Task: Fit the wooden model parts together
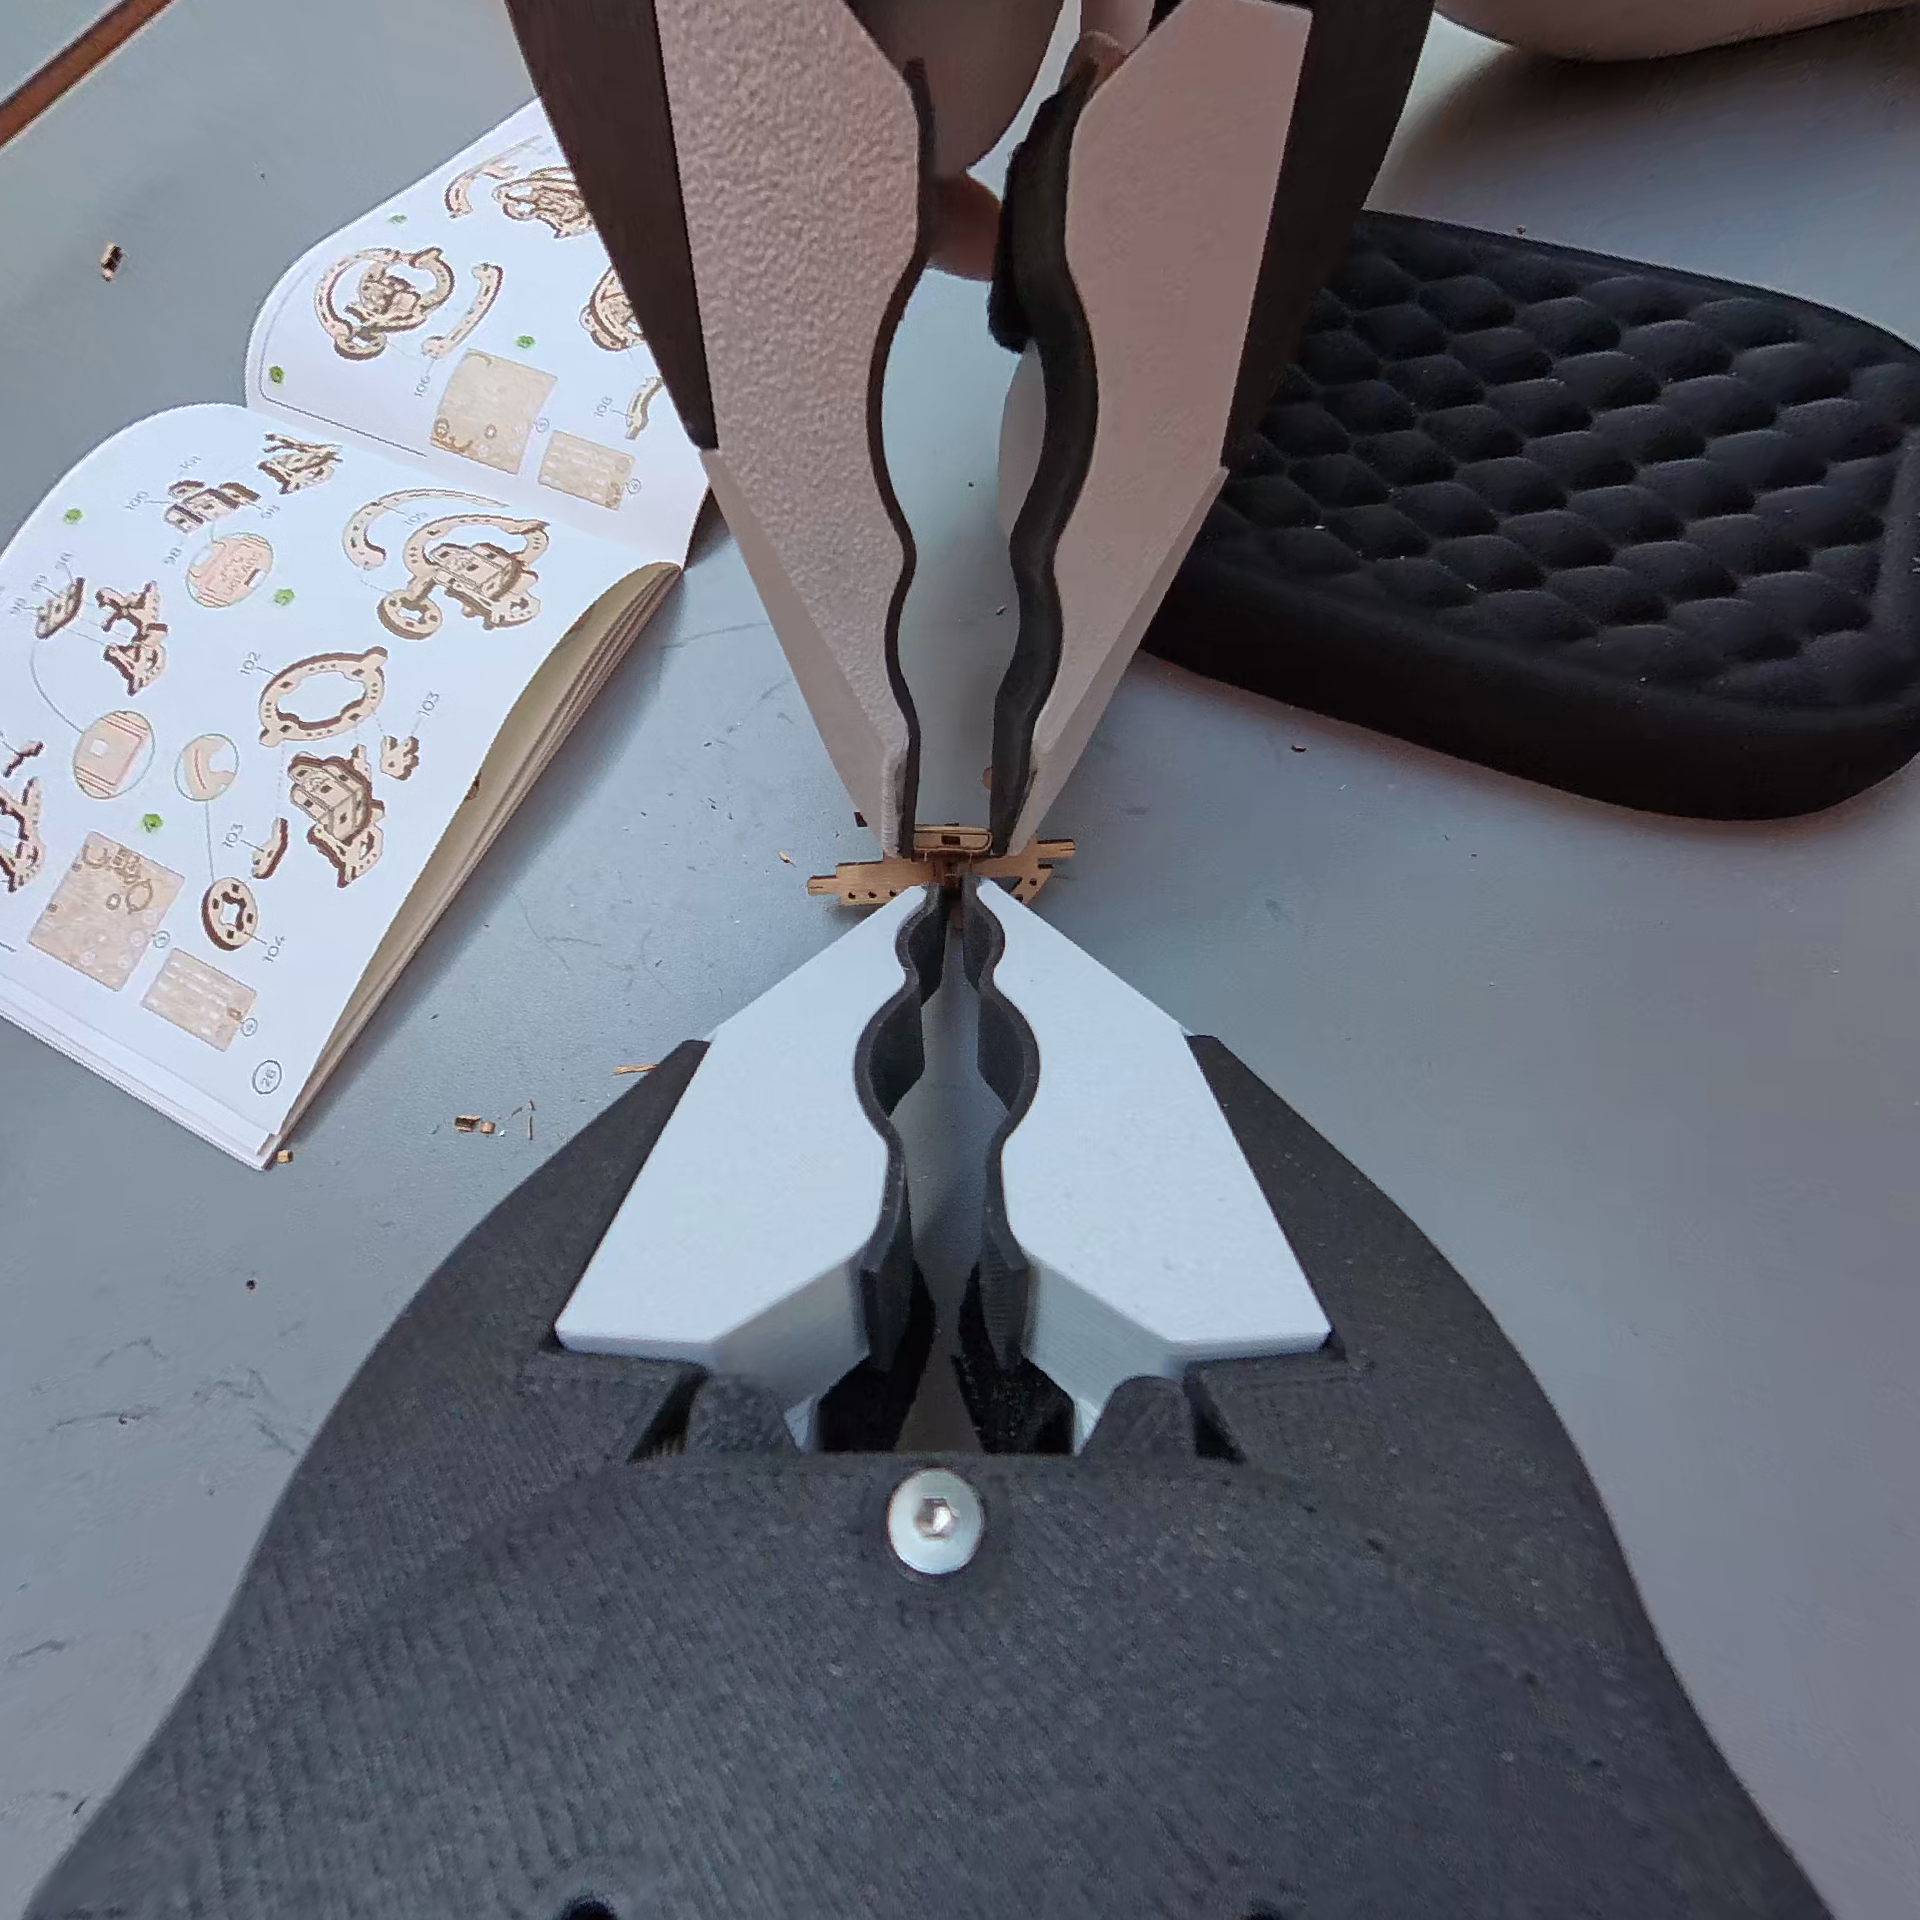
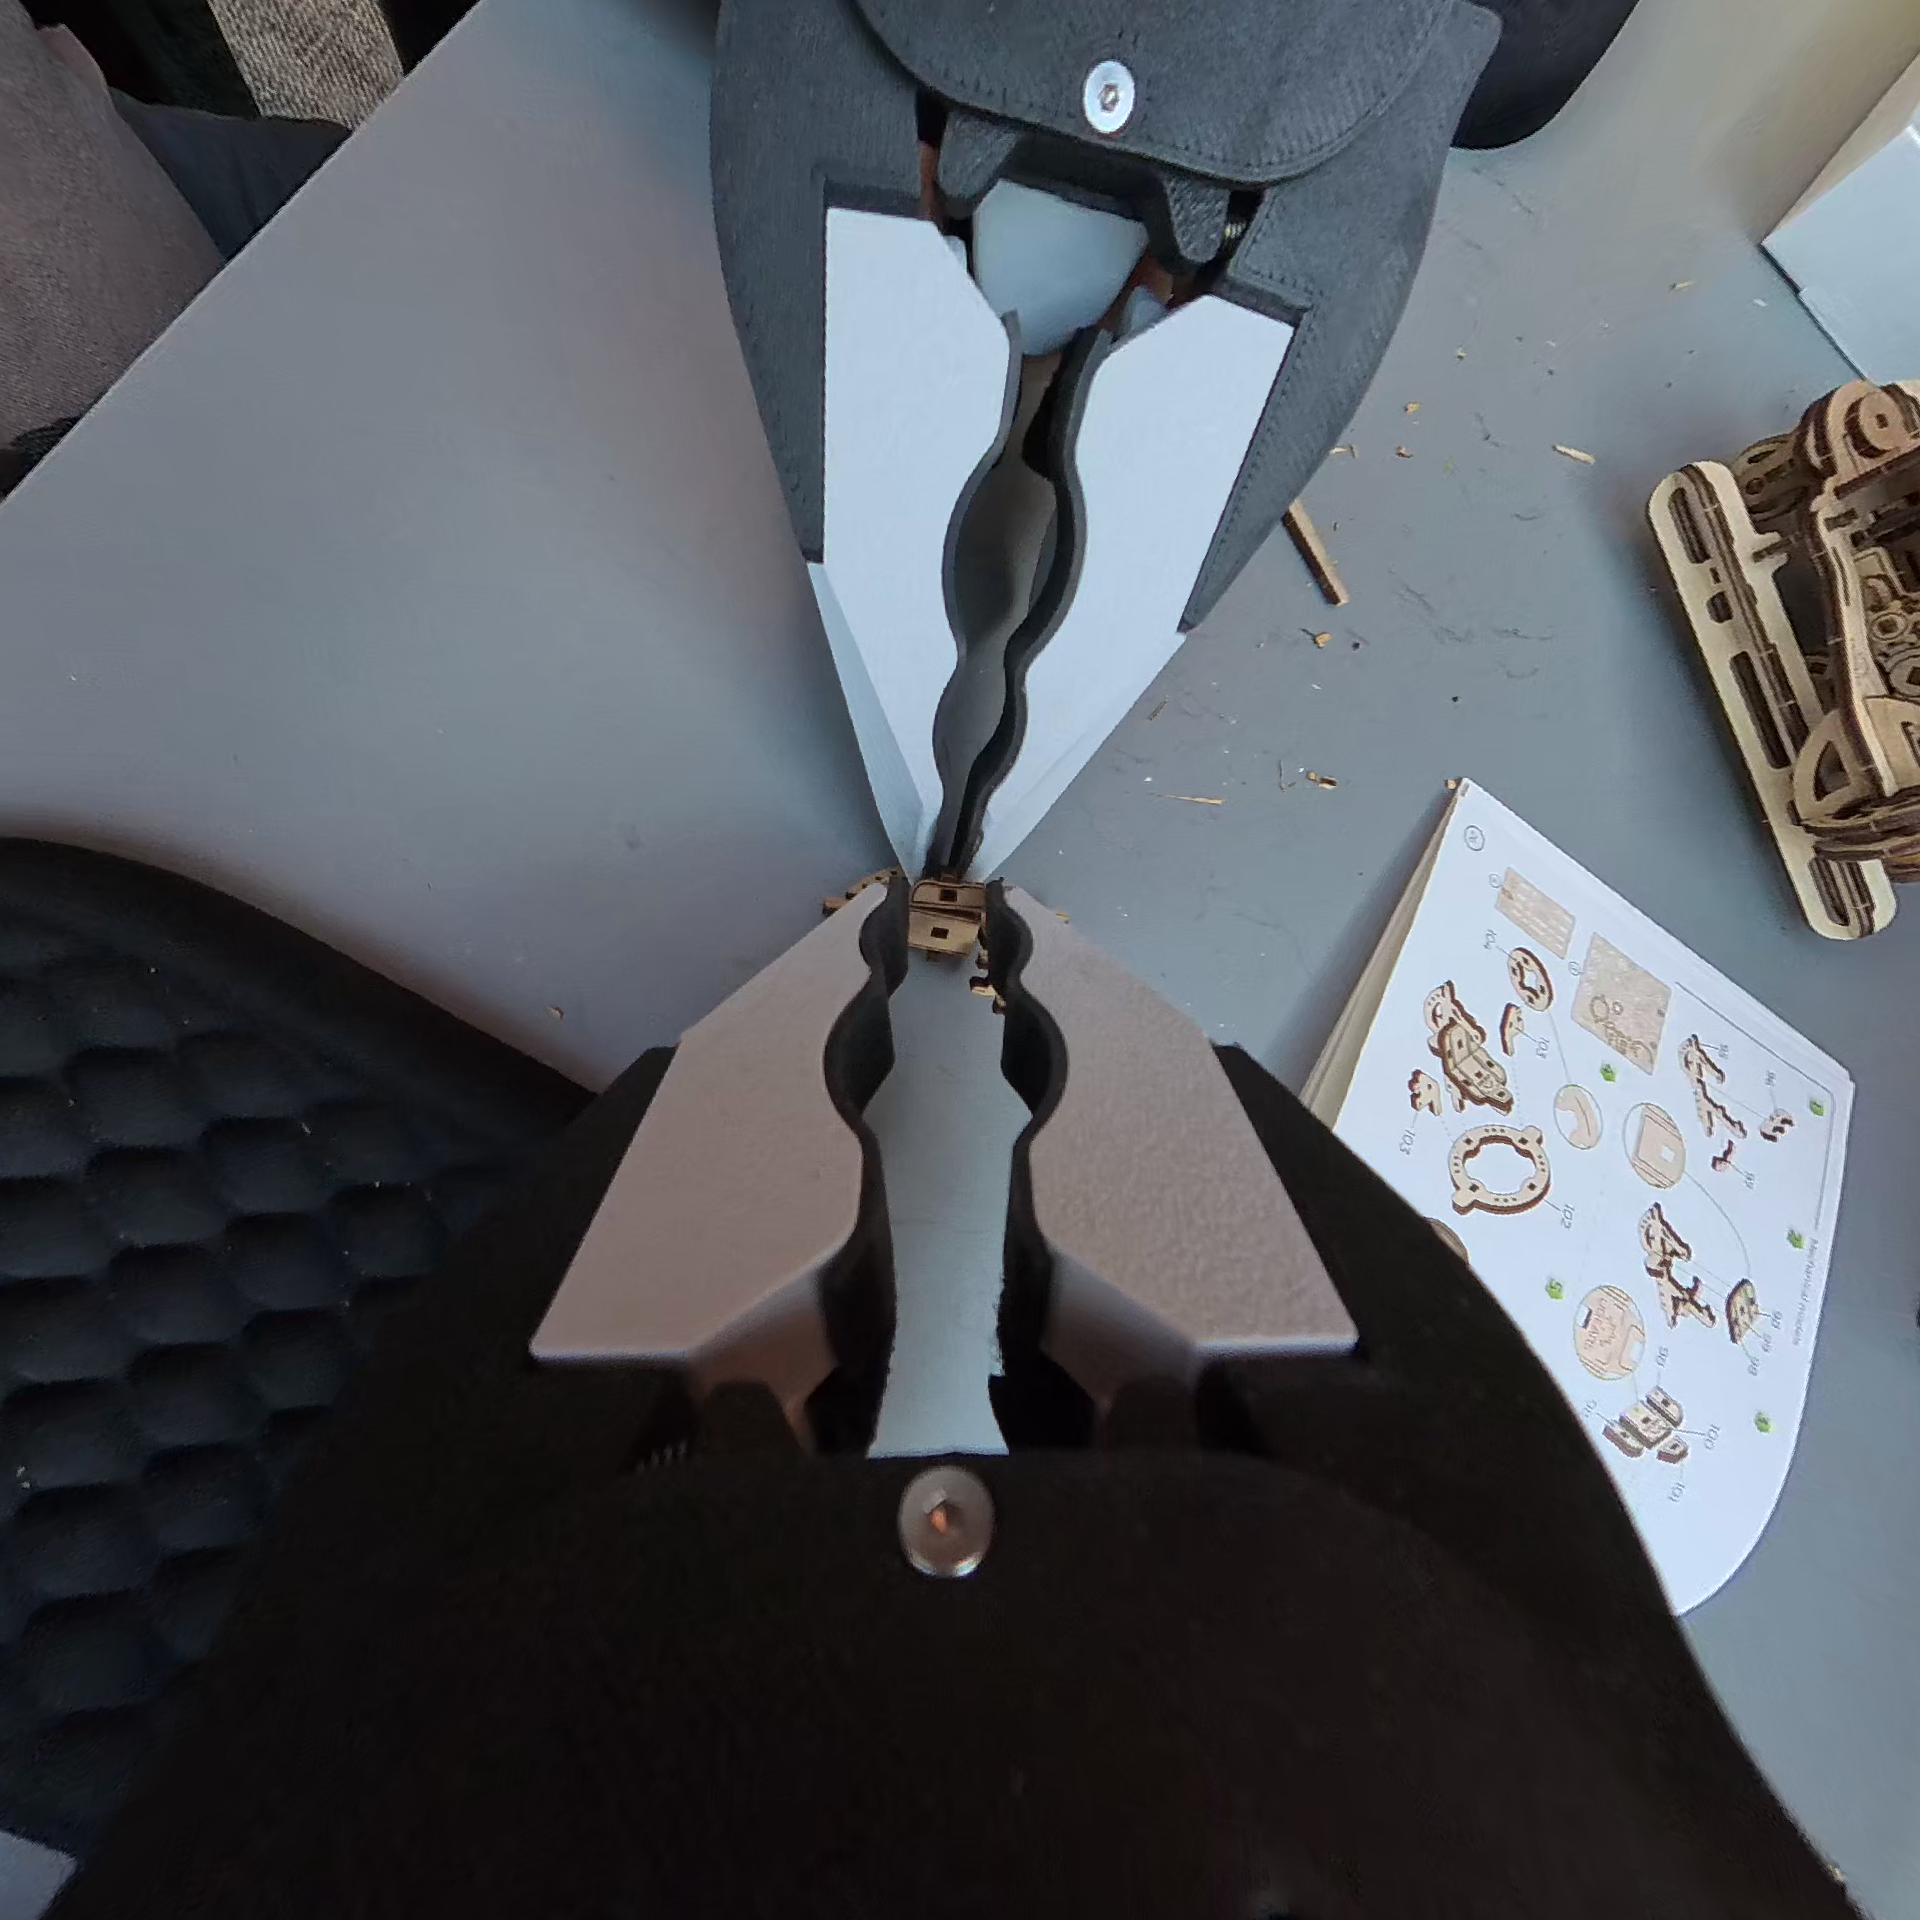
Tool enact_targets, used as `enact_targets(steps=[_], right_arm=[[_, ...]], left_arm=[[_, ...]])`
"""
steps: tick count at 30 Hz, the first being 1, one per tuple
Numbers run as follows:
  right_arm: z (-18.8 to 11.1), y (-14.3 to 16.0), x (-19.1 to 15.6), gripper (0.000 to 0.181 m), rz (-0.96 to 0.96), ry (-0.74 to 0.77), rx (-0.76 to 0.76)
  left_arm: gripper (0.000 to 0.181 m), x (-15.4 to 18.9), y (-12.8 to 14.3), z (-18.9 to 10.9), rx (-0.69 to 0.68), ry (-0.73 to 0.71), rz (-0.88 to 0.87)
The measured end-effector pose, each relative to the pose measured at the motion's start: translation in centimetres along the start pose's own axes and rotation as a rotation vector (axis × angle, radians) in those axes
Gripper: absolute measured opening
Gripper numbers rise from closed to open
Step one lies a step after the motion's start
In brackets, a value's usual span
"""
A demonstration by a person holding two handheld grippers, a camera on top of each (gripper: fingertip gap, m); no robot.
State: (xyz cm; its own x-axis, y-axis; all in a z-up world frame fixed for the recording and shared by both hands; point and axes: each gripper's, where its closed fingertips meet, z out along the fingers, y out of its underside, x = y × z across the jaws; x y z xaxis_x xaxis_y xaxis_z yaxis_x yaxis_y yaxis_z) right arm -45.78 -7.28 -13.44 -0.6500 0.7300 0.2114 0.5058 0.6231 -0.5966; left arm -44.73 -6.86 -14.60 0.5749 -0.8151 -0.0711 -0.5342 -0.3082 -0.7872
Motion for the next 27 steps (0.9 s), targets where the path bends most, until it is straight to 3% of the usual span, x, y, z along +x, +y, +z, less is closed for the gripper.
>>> enact_targets(steps=[8, 27], right_arm=[[0.38, 0.18, -0.30, 0.014, -0.055, 0.034, -0.077], [0.29, -0.07, -0.45, 0.014, -0.104, 0.037, -0.052]], left_arm=[[0.000, 0.11, -0.05, 0.01, 0.002, -0.021, 0.035], [0.000, 0.23, -0.07, 0.01, 0.003, -0.015, 0.038]])
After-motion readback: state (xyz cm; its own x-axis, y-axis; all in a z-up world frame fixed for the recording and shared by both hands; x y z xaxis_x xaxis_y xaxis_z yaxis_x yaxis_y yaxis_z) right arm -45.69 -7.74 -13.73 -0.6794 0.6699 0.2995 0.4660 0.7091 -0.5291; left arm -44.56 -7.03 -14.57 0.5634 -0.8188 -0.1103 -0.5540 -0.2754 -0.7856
